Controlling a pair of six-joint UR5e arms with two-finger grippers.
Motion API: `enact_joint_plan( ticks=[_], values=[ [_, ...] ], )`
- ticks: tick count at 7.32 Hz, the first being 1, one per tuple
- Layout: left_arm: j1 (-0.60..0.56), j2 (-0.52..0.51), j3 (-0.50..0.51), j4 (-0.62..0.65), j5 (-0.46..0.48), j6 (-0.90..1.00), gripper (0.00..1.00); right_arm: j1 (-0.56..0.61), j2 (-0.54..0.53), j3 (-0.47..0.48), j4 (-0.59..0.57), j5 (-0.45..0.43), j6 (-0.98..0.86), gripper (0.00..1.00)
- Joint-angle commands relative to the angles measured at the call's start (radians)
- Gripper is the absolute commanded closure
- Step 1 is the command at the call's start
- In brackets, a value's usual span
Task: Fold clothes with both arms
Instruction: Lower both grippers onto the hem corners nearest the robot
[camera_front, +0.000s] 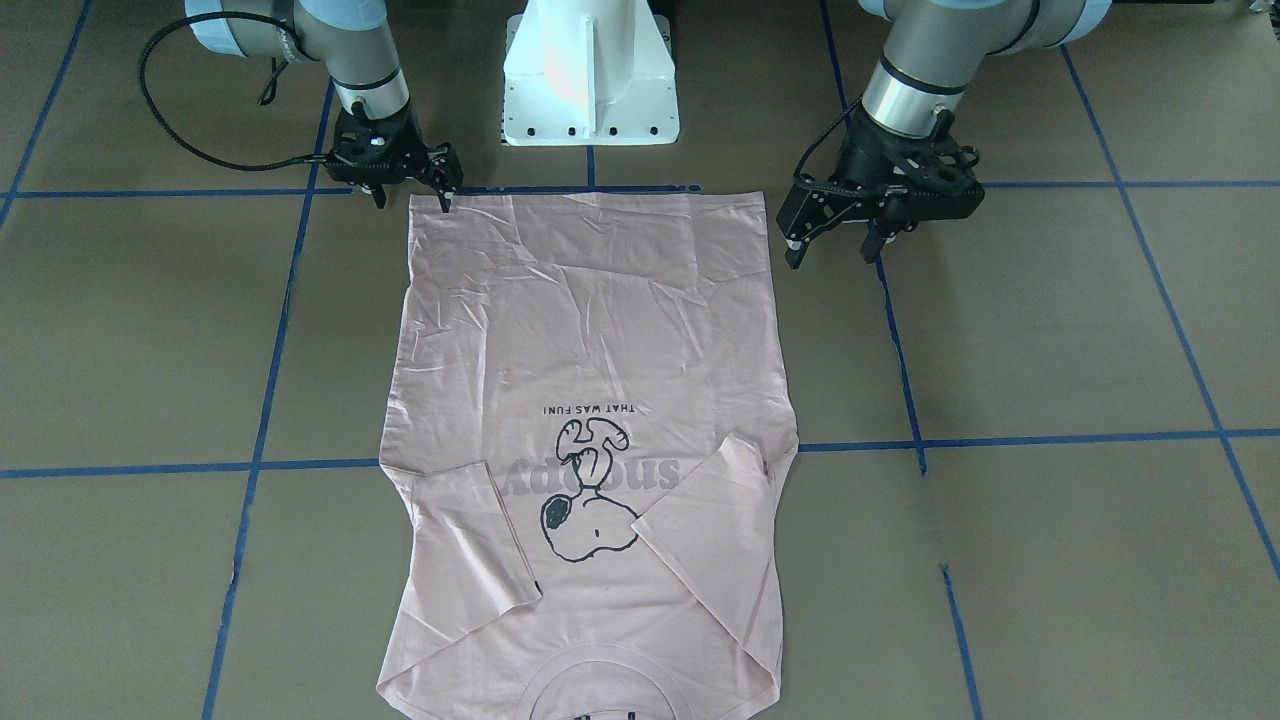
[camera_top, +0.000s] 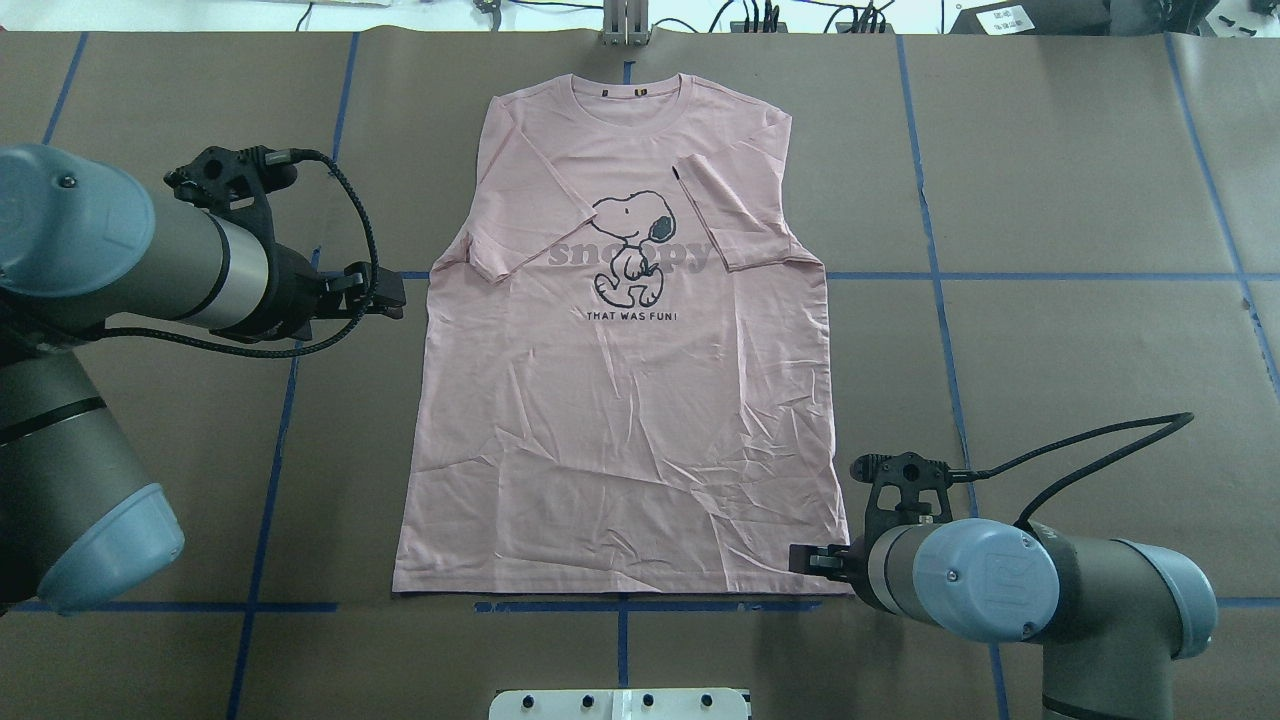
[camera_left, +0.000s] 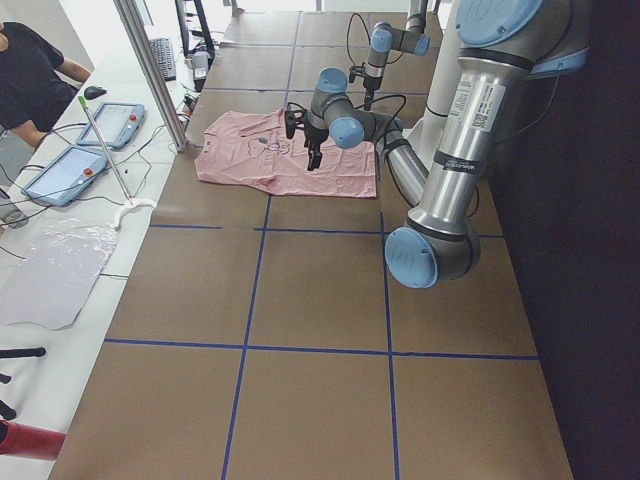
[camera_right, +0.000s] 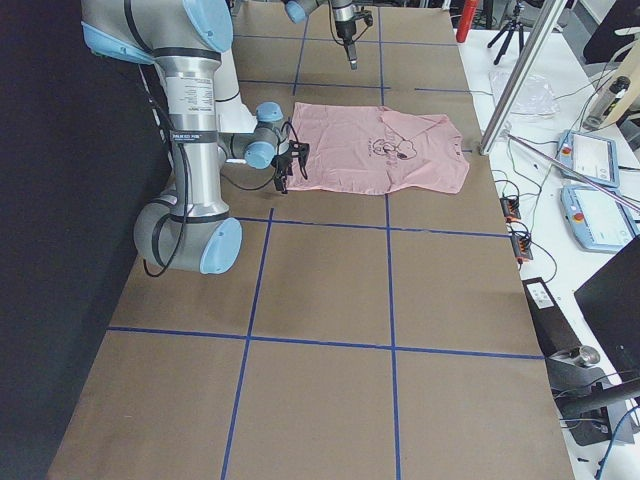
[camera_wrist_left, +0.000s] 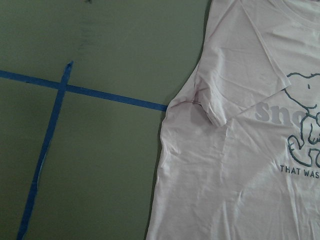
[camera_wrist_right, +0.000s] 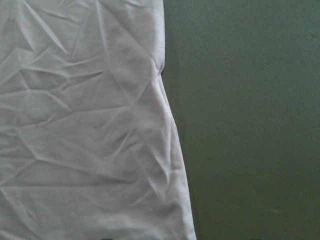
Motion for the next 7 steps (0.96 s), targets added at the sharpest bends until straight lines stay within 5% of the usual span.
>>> enact_joint_plan(
  ticks=[1,2,3,7],
  values=[
    [0.001,-0.001,0.000,0.000,-0.001,0.000,0.00,0.000,0.000,0.000,-0.001,0.001,0.000,0.31],
    [0.001,-0.003,0.000,0.000,-0.001,0.000,0.00,0.000,0.000,-0.002,-0.001,0.011,-0.001,0.49],
    [0.002,-0.003,0.003,0.000,-0.001,0.002,0.00,0.002,-0.002,-0.002,-0.001,0.023,-0.002,0.52],
    [0.007,-0.004,0.009,0.002,-0.001,0.002,0.00,0.002,-0.002,-0.002,-0.001,0.027,-0.003,1.00]
  ],
)
